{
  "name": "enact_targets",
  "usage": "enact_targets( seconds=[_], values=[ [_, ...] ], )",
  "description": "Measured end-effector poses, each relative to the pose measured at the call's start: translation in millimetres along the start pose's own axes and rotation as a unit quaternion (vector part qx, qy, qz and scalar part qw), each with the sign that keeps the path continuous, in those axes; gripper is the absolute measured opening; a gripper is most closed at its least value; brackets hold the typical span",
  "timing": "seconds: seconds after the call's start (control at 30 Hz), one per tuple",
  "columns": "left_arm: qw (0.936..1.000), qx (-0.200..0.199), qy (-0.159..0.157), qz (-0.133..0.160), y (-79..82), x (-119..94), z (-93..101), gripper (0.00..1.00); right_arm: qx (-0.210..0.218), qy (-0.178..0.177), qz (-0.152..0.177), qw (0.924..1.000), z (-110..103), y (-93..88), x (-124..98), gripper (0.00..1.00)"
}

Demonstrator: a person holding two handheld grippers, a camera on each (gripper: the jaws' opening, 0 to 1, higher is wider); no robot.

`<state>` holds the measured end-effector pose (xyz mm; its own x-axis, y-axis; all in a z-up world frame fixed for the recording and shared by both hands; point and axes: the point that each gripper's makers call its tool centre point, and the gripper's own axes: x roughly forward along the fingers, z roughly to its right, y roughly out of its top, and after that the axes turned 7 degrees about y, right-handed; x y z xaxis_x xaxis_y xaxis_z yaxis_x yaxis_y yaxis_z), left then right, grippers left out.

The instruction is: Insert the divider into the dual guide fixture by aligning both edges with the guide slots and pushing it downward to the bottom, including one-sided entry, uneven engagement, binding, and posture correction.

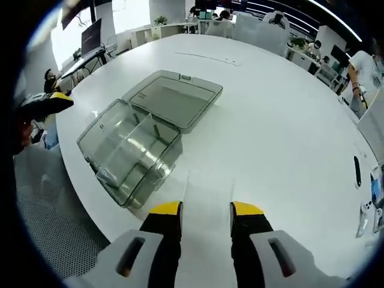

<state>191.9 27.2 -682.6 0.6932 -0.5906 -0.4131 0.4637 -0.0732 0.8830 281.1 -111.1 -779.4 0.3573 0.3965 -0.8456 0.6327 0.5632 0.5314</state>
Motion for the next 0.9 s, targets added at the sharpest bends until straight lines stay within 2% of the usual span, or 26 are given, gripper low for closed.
enact_targets(
  seconds=[0.37, 0.5, 0.9],
  values=[
    [1.0, -0.001, -0.004, 0.0, 2.0, 0, 5.8, 0.92, -0.011, -0.007, 0.025, 0.9996, 1, 19.1, -16, 0.27],
    [1.0, -0.001, -0.004, -0.005, 0.2, 0, 4.5, 0.92, -0.018, -0.005, 0.034, 0.9992, -4, 24.1, -19, 0.27],
    [0.9998, -0.019, 0.003, 0.006, 4.9, 3, 0.9, 0.9, -0.024, 0.002, 0.053, 0.9983, -17, 32.8, -25, 0.27]
  ],
)
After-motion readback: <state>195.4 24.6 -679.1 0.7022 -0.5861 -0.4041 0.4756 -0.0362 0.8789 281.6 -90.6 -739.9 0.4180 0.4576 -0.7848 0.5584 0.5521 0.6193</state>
